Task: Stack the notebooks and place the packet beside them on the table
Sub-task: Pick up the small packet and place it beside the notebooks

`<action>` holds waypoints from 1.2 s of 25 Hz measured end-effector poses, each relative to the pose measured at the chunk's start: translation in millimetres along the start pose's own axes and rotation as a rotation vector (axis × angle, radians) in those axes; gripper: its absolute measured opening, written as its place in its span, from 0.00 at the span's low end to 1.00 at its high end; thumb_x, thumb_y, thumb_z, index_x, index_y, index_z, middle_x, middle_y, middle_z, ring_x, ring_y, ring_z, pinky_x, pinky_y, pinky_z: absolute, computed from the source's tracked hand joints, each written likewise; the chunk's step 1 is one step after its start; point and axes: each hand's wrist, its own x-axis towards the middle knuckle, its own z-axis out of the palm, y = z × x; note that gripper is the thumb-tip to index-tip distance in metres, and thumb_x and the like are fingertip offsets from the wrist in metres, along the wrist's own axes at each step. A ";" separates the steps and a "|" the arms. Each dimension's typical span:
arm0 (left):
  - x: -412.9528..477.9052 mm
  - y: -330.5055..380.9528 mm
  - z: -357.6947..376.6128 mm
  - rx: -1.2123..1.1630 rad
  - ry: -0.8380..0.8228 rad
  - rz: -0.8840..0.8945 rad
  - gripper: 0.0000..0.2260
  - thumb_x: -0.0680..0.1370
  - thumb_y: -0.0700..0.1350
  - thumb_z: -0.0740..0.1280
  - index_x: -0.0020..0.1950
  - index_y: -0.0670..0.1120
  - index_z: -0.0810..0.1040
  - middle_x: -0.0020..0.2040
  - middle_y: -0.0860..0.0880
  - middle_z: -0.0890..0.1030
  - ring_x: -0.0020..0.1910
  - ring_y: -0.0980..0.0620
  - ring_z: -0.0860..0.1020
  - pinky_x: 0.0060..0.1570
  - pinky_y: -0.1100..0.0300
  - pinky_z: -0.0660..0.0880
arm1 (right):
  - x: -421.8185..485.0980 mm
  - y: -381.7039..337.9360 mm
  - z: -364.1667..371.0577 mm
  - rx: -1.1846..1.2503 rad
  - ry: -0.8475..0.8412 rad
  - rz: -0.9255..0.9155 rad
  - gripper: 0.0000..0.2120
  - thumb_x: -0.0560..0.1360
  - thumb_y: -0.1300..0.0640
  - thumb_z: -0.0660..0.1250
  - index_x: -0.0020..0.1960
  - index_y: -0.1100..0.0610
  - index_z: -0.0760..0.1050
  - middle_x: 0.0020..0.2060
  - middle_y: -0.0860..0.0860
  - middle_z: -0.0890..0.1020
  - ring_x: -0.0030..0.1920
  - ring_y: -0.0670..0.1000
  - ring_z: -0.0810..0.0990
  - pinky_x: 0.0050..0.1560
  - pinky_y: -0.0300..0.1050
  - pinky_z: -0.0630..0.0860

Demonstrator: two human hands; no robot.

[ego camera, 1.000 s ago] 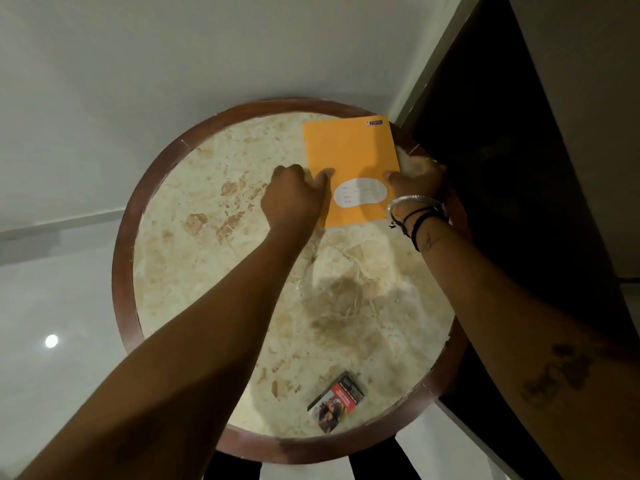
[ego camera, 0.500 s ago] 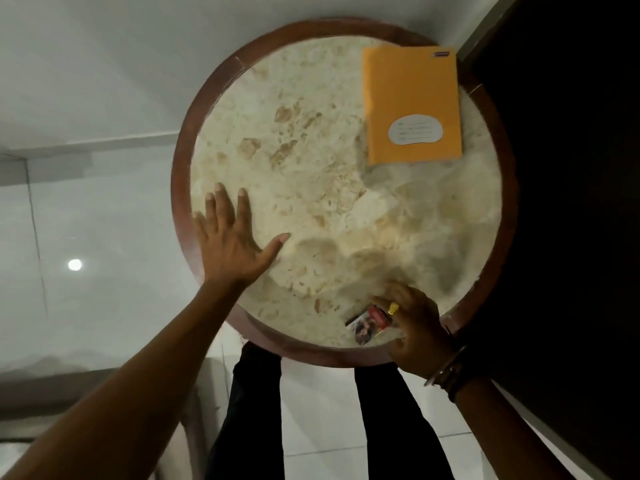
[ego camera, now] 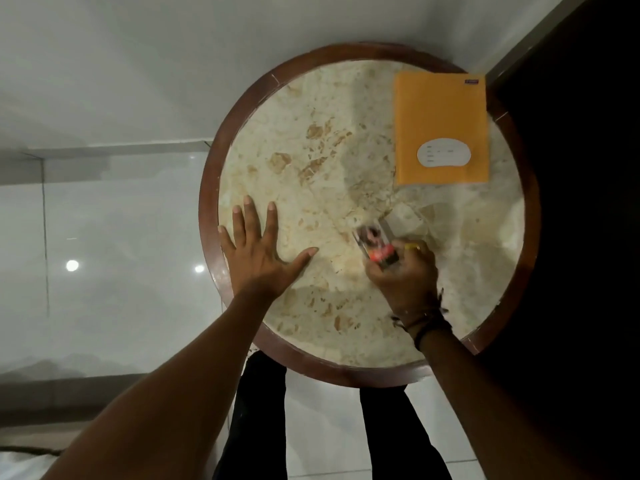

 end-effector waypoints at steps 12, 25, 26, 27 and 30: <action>2.3 -5.7 6.1 0.034 0.064 0.030 0.50 0.71 0.80 0.53 0.84 0.50 0.56 0.85 0.41 0.49 0.83 0.37 0.48 0.78 0.33 0.47 | 207.5 -131.7 74.3 0.083 0.209 0.200 0.22 0.66 0.45 0.69 0.51 0.60 0.75 0.52 0.56 0.77 0.52 0.58 0.76 0.40 0.48 0.73; 3.8 -4.7 8.5 0.044 0.087 0.057 0.50 0.71 0.80 0.56 0.84 0.50 0.56 0.85 0.42 0.50 0.83 0.37 0.49 0.78 0.34 0.45 | 172.4 -121.1 71.4 -0.027 0.252 0.169 0.29 0.65 0.40 0.71 0.51 0.65 0.76 0.50 0.61 0.78 0.51 0.61 0.77 0.45 0.50 0.73; 4.1 -4.4 7.0 0.050 0.066 0.055 0.50 0.71 0.80 0.55 0.84 0.50 0.55 0.85 0.42 0.49 0.84 0.38 0.47 0.78 0.35 0.44 | 160.7 -117.9 66.7 -0.020 0.197 0.195 0.30 0.66 0.39 0.71 0.54 0.65 0.75 0.54 0.60 0.77 0.54 0.61 0.76 0.46 0.50 0.73; 4.1 -6.0 8.0 0.040 0.033 0.051 0.50 0.71 0.80 0.53 0.84 0.51 0.53 0.85 0.43 0.46 0.84 0.39 0.44 0.79 0.35 0.42 | 144.5 -117.9 56.8 0.037 0.146 0.217 0.31 0.67 0.38 0.69 0.56 0.64 0.75 0.57 0.60 0.76 0.57 0.60 0.75 0.49 0.51 0.74; -0.3 1.6 -16.0 0.012 -0.083 -0.003 0.52 0.70 0.83 0.47 0.85 0.51 0.48 0.84 0.45 0.36 0.83 0.41 0.37 0.79 0.33 0.41 | 65.1 -105.8 0.6 0.245 0.109 0.129 0.27 0.69 0.35 0.64 0.53 0.58 0.76 0.55 0.54 0.77 0.59 0.55 0.75 0.57 0.50 0.76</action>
